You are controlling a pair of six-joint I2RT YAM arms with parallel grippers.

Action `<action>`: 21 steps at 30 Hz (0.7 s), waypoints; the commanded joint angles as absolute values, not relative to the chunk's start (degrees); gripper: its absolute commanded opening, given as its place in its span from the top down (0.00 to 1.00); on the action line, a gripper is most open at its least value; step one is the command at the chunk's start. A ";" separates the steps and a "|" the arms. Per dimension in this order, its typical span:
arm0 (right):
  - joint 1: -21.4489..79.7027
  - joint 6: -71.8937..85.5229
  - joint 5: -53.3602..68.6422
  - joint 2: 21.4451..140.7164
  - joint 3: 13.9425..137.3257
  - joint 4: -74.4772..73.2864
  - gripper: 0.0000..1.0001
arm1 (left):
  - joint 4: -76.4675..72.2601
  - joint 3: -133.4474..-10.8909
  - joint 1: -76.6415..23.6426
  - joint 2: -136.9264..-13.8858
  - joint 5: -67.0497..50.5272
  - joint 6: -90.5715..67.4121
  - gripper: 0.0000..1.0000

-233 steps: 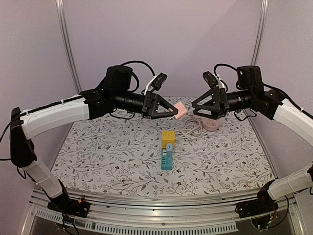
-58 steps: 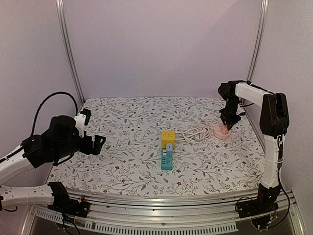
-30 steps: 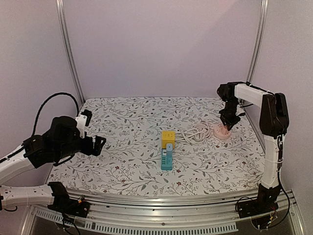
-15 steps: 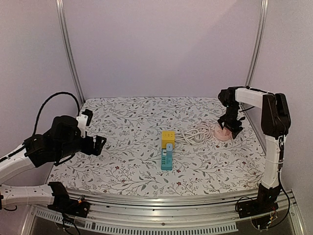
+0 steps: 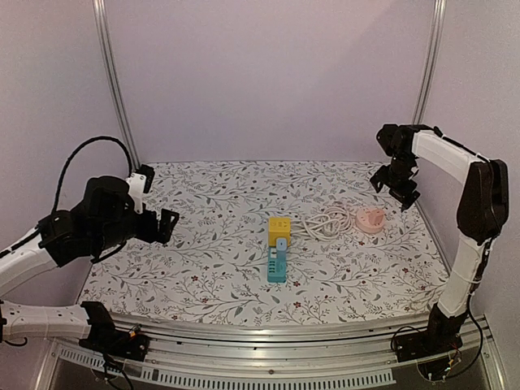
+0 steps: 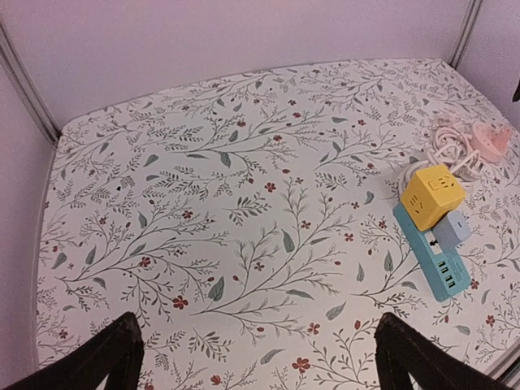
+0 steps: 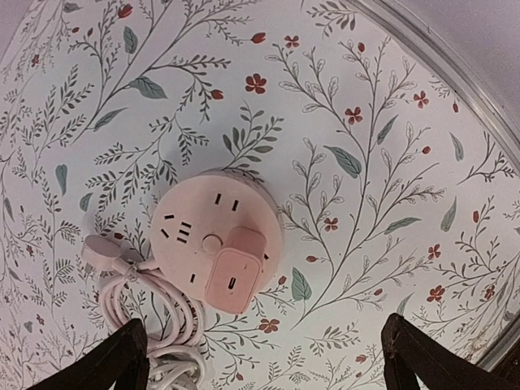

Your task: Insert the plug

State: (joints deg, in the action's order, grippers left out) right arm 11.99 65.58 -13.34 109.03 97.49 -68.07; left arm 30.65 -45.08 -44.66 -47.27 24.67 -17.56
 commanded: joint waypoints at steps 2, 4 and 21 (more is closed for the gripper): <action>11.78 56.94 -8.82 103.80 93.73 -60.63 0.01 | 30.14 -48.34 -43.86 -49.16 25.41 -17.62 0.01; 11.77 52.91 -4.57 101.40 90.75 -55.32 0.01 | 30.49 -49.44 -43.86 -49.79 25.79 -17.64 0.01; 11.78 26.13 23.70 71.39 64.35 -17.49 0.01 | 33.05 -57.86 -43.86 -53.91 27.00 -21.58 0.01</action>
State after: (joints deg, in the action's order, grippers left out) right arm 11.97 33.17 16.27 78.94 72.03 -30.20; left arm 32.10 -56.05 -44.64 -54.15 26.22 -20.38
